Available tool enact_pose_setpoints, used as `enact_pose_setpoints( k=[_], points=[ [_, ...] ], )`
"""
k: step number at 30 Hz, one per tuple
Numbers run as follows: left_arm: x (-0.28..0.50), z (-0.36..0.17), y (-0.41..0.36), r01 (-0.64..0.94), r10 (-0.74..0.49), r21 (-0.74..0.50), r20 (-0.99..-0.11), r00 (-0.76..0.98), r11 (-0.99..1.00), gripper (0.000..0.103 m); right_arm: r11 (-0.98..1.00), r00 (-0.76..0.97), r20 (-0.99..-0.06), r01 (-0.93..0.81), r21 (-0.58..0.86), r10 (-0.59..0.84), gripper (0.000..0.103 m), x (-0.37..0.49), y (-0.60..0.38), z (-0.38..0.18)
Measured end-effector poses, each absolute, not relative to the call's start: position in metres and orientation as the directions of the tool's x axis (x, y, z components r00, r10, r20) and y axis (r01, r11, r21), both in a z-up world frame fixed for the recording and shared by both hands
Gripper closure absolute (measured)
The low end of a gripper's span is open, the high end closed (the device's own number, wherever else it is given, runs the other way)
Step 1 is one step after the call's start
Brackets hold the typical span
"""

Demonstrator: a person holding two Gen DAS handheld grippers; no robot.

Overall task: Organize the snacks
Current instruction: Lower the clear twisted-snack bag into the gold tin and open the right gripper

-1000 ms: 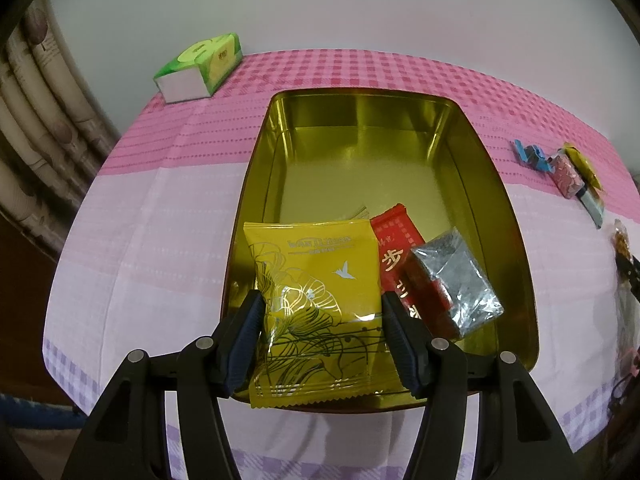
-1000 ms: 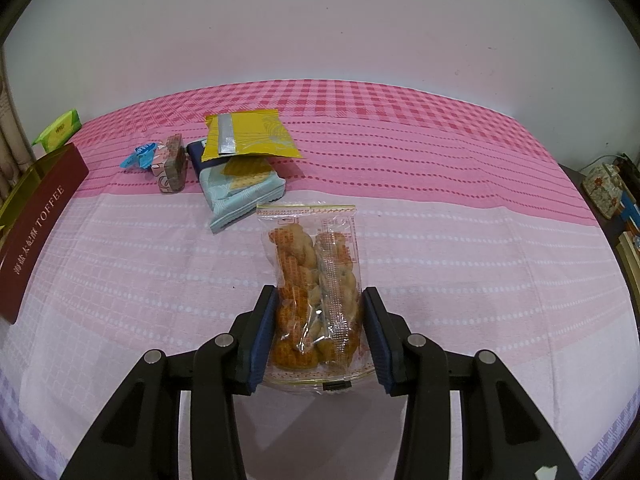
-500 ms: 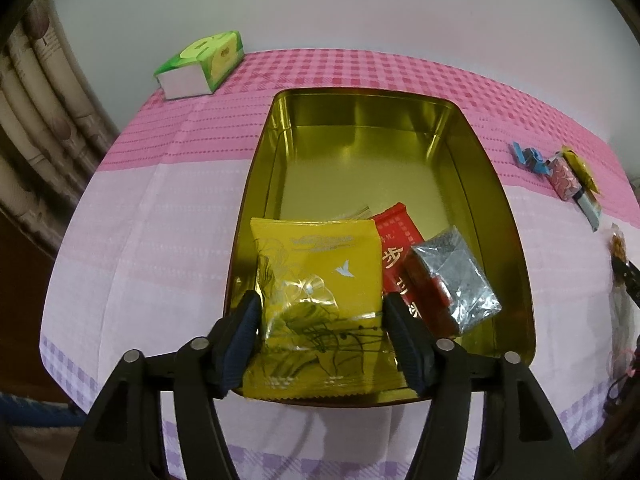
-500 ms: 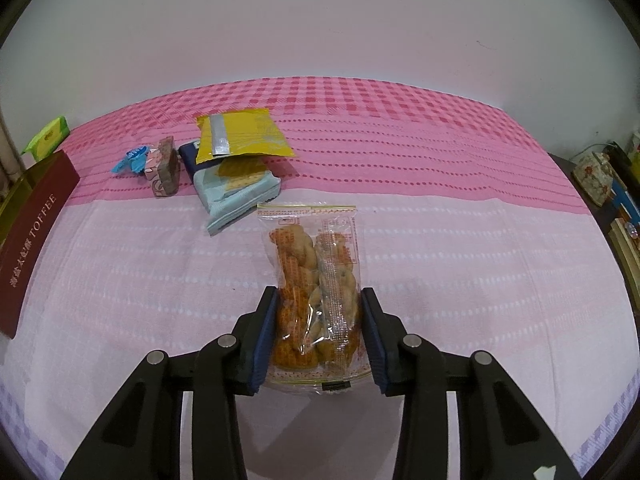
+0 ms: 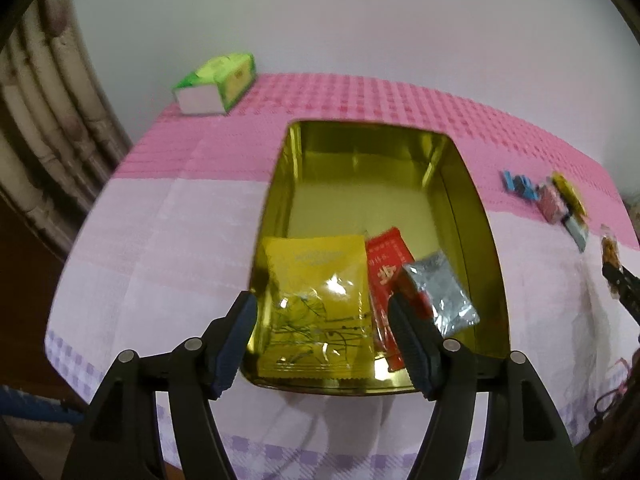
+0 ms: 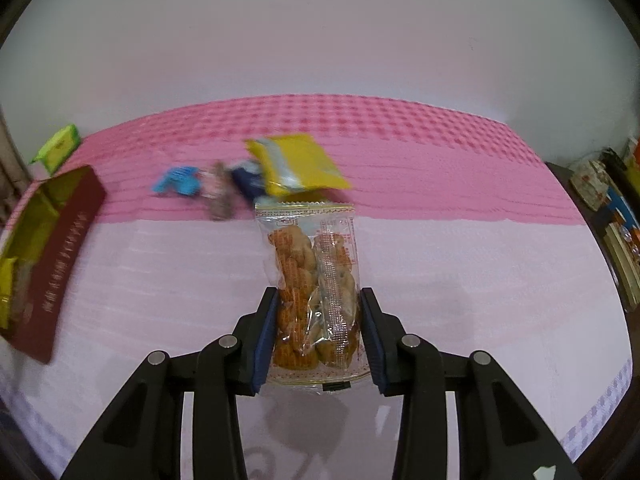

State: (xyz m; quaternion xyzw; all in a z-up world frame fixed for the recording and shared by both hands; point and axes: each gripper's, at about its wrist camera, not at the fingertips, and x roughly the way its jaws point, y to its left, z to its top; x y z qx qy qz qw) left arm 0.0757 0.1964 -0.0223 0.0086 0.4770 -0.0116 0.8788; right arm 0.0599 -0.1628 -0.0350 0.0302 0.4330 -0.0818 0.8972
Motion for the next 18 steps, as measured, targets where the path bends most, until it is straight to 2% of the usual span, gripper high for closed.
enact_pose_setpoints(
  k=[7, 14, 18],
  points=[
    [0.072, -0.015, 0.194, 0.037, 0.076, 0.121, -0.803, 0.591, 0.992, 0.033, 1.000, 0.623, -0.782, 0.018, 0.011, -0.003, 0.067, 0.074, -0.076, -0.010],
    [0.073, -0.009, 0.219, -0.064, 0.134, 0.120, -0.781, 0.610, 0.991, 0.031, 0.993, 0.617, -0.782, -0.121, 0.018, 0.089, 0.067, 0.093, 0.000, 0.004],
    [0.075, -0.008, 0.235, -0.127, 0.126, 0.061, -0.794, 0.595, 0.990, 0.031, 0.985, 0.616, -0.779, -0.172, 0.006, 0.113, 0.067, 0.108, 0.037, 0.004]
  ],
)
